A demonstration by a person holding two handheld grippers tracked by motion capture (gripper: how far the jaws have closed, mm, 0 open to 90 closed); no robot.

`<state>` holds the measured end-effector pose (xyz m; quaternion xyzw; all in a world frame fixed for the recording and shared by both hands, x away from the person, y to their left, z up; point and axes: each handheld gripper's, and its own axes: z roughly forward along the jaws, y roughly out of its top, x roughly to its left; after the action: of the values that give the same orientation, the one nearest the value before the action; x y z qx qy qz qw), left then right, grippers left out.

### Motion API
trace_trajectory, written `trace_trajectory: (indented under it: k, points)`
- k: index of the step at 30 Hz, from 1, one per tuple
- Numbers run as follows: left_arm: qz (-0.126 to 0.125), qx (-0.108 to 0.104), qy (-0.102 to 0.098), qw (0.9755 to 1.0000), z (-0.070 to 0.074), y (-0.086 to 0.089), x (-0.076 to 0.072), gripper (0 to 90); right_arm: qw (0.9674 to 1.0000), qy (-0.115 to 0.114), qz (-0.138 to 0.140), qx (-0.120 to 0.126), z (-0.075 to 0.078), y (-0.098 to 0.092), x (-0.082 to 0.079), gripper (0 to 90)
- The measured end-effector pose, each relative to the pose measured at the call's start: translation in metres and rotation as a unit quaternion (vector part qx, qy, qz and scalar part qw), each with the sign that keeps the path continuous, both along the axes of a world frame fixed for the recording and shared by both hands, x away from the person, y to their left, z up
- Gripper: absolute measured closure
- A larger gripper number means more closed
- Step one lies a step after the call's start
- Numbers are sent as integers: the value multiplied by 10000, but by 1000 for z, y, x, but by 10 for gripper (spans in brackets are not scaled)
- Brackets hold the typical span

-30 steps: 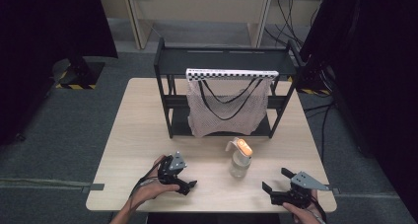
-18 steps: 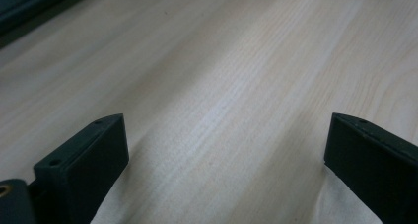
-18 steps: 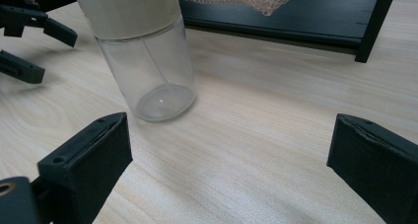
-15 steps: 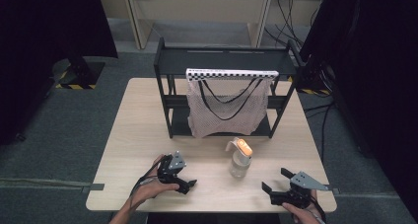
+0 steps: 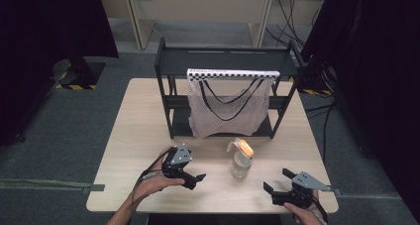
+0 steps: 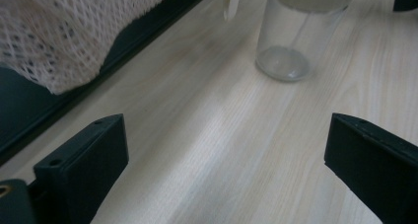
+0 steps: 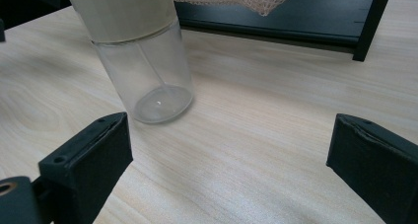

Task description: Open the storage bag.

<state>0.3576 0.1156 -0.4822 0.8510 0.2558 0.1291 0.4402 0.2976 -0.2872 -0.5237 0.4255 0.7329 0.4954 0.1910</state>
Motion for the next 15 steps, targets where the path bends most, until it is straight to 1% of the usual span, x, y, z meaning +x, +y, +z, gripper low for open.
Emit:
trace_trajectory:
  k: [1,4,5,6,7,8,9,12,13,14,15]
  points:
    - [-6,-39,-63,10000,6,-1,1,24,10000,2,0,2,0,0,0,33]
    - [-40,-93,-195,9998,16,-4,3,23,10000,15,5,4,-1,0,0,33]
    - [-40,-93,-195,9998,16,-4,3,23,10000,15,5,4,-1,0,0,33]
    - [-82,-53,-279,9996,21,-7,6,24,10000,38,6,8,-2,0,1,34]
    - [-127,-45,-313,9994,25,-9,7,24,10000,46,11,6,-2,1,1,34]
    - [-127,-45,-313,9994,25,-9,7,25,10000,46,11,6,-2,1,1,34]
    - [-170,-64,-380,9991,31,-12,9,25,10000,44,21,5,-2,0,1,34]
    - [-261,-107,-492,9984,44,-19,10,26,10000,47,14,16,-2,0,1,34]
    - [-261,-107,-492,9984,44,-19,10,26,10000,51,12,16,-2,-1,1,34]
    - [-298,-115,-517,9982,48,-21,10,26,10000,58,13,19,-3,-1,1,34]
    - [-370,-140,-589,9975,55,-27,11,26,10000,66,15,17,-3,-1,1,34]
